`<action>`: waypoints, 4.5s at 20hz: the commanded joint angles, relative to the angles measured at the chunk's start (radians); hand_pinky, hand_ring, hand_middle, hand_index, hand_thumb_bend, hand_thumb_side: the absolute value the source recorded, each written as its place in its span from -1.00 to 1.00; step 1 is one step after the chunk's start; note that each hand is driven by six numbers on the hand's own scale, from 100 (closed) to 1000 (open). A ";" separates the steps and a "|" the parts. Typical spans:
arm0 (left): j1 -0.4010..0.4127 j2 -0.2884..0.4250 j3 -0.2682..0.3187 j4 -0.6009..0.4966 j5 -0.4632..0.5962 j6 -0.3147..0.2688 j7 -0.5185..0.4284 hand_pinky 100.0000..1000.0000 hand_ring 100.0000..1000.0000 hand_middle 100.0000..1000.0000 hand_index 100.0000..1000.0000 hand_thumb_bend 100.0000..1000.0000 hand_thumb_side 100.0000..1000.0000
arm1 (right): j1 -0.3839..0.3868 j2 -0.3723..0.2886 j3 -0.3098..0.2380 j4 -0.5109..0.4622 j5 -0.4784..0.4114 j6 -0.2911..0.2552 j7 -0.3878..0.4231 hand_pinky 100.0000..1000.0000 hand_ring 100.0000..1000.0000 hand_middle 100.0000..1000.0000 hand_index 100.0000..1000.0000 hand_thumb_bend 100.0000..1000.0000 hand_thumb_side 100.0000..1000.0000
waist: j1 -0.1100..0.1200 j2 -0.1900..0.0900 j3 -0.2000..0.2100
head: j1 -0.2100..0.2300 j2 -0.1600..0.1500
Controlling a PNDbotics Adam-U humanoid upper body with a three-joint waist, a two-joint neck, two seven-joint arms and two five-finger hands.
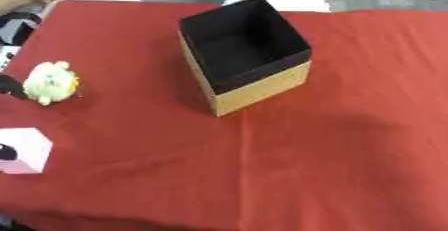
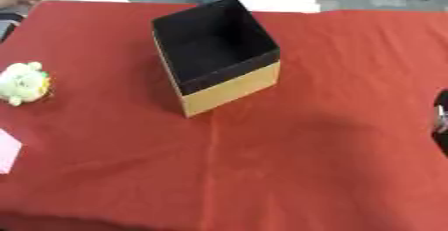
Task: Pick up objects on the table and place them in the box.
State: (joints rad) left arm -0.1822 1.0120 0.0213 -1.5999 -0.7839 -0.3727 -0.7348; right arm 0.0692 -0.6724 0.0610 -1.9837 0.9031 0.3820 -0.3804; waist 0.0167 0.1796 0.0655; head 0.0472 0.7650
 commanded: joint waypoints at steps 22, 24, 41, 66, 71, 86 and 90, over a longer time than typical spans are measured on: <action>0.003 0.013 -0.023 0.045 -0.083 -0.070 -0.070 0.89 0.76 0.66 0.90 0.74 0.71 | -0.015 -0.006 -0.005 -0.016 -0.011 0.002 -0.005 -0.06 -0.14 -0.09 0.32 -1.00 -1.00 | -0.010 0.001 -0.007 | -0.012 0.005; 0.002 0.011 -0.026 0.050 -0.095 -0.070 -0.069 0.89 0.76 0.65 0.90 0.75 0.72 | -0.015 -0.005 -0.004 -0.016 -0.011 0.002 -0.006 -0.06 -0.14 -0.09 0.31 -1.00 -1.00 | -0.010 0.001 -0.008 | -0.010 0.005; -0.011 -0.012 -0.059 0.094 -0.156 -0.079 -0.045 0.68 0.61 0.52 0.77 0.77 0.46 | -0.018 0.005 -0.002 -0.016 -0.016 -0.001 -0.013 -0.08 -0.15 -0.09 0.31 -1.00 -1.00 | -0.009 0.002 -0.017 | -0.003 0.005; -0.047 -0.010 -0.050 0.058 -0.015 -0.054 -0.053 0.22 0.07 -0.01 0.30 -0.02 0.04 | -0.015 0.011 -0.002 -0.016 -0.019 0.001 -0.018 -0.09 -0.16 -0.10 0.31 -1.00 -1.00 | -0.005 -0.003 -0.020 | -0.045 0.005; -0.072 0.007 -0.035 -0.005 0.037 -0.045 -0.074 0.18 0.05 -0.02 0.29 -0.17 -0.18 | -0.016 0.008 -0.003 -0.016 -0.017 0.000 -0.017 -0.09 -0.16 -0.10 0.31 -1.00 -1.00 | -0.001 -0.006 -0.022 | -0.051 0.005; -0.414 -0.082 -0.190 -0.179 0.260 -0.135 -0.130 0.13 0.00 -0.02 0.30 -0.49 -0.60 | -0.049 -0.012 0.003 -0.016 -0.035 -0.031 0.010 -0.10 -0.16 -0.10 0.31 -1.00 -1.00 | 0.014 -0.013 -0.077 | -0.023 0.005; -0.514 -0.174 -0.220 -0.163 0.321 -0.136 -0.146 0.10 -0.02 -0.03 0.30 -0.60 -0.79 | -0.059 -0.016 0.004 -0.016 -0.042 -0.040 0.018 -0.10 -0.16 -0.10 0.31 -1.00 -1.00 | 0.016 -0.015 -0.091 | -0.016 0.005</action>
State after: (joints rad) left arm -0.6753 0.8416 -0.1999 -1.7590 -0.4839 -0.3709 -0.7367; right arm 0.0192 -0.6565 0.0698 -1.9837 0.8706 0.3477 -0.3644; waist 0.0331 0.1792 -0.0267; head 0.0258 0.7650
